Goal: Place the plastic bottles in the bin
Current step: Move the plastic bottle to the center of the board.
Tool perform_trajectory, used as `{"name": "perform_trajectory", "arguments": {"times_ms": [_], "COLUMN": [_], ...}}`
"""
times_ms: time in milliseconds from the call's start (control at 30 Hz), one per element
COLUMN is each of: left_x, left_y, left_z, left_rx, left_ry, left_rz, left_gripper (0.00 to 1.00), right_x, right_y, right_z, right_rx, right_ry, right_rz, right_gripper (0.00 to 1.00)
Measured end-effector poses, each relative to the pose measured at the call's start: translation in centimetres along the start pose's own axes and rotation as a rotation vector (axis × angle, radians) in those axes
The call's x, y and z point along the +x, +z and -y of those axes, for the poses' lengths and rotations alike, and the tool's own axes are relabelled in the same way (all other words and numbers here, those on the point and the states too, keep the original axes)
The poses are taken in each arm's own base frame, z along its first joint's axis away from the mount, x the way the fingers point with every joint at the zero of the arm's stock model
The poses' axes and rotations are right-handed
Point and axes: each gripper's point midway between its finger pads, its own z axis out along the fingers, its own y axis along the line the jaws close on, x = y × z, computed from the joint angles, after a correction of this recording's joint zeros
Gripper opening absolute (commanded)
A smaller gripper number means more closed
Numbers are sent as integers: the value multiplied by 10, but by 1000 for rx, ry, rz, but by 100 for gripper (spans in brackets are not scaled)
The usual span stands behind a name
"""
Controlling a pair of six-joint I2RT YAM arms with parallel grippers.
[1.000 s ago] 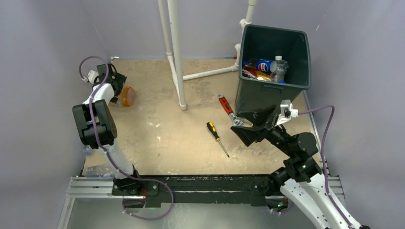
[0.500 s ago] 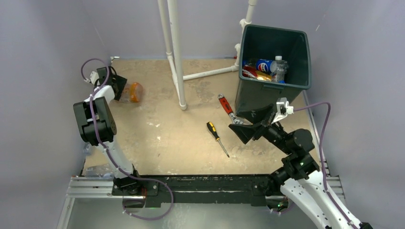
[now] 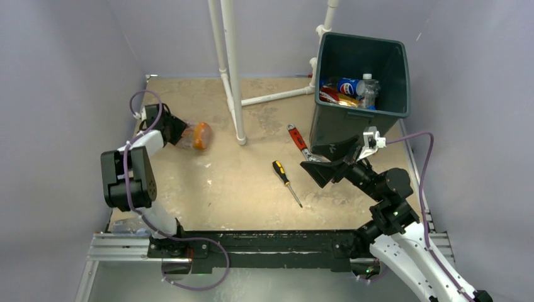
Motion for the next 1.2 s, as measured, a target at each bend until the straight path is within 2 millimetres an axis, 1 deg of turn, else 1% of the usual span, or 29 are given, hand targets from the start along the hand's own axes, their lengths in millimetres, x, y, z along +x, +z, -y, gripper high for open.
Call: {"name": "perform_trajectory", "arguments": {"times_ms": [100,133,300,367,433,500,567,600,667,733,767,833,933,967,1033,1100,1200], "left_x": [28,40,90,111,132,153,171,176,177,174,171,161,139,129,113,102,98], "left_y": [-22,-31,-71,-89,-104,-118,-132,-139,-149,-158,-162,-175,-192,-200,-210,-215,-212], "left_z": [-8,-11,-26,-33,-34,-34,-35,-37,-43,-49,-51,-48,-29,-22,-14,-18,-36], "left_rx": [-3,-3,29,52,78,108,132,133,122,107,101,89,115,128,140,121,57], "left_ry": [44,63,117,139,169,205,240,250,262,270,275,287,296,297,288,269,231], "left_rz": [-35,-52,-106,-125,-151,-185,-218,-229,-230,-217,-209,-186,-123,-88,-25,30,71], "left_gripper": [48,48,48,49,51,55,62,68,78,85,86,88,89,89,91,91,91], "right_x": [0,0,1,3,7,12,21,27,40,54,65,86,124,134,150,164,191], "right_y": [0,0,0,1,2,5,8,10,14,19,22,30,43,46,51,57,72], "right_z": [0,0,0,-1,0,3,9,13,20,24,26,22,3,-3,-12,-14,-10], "right_rx": [0,-1,-4,-13,-15,-12,3,12,27,35,42,43,26,21,21,31,74], "right_ry": [0,0,0,3,7,14,19,21,27,39,47,57,60,54,44,34,-2], "right_rz": [-1,-1,-6,-17,-31,-50,-83,-102,-148,-195,-230,-297,-415,-440,-478,-507,-560], "right_gripper": [99,99,98,96,95,95,95,94,94,94,94,94,94,94,95,97,99]}}
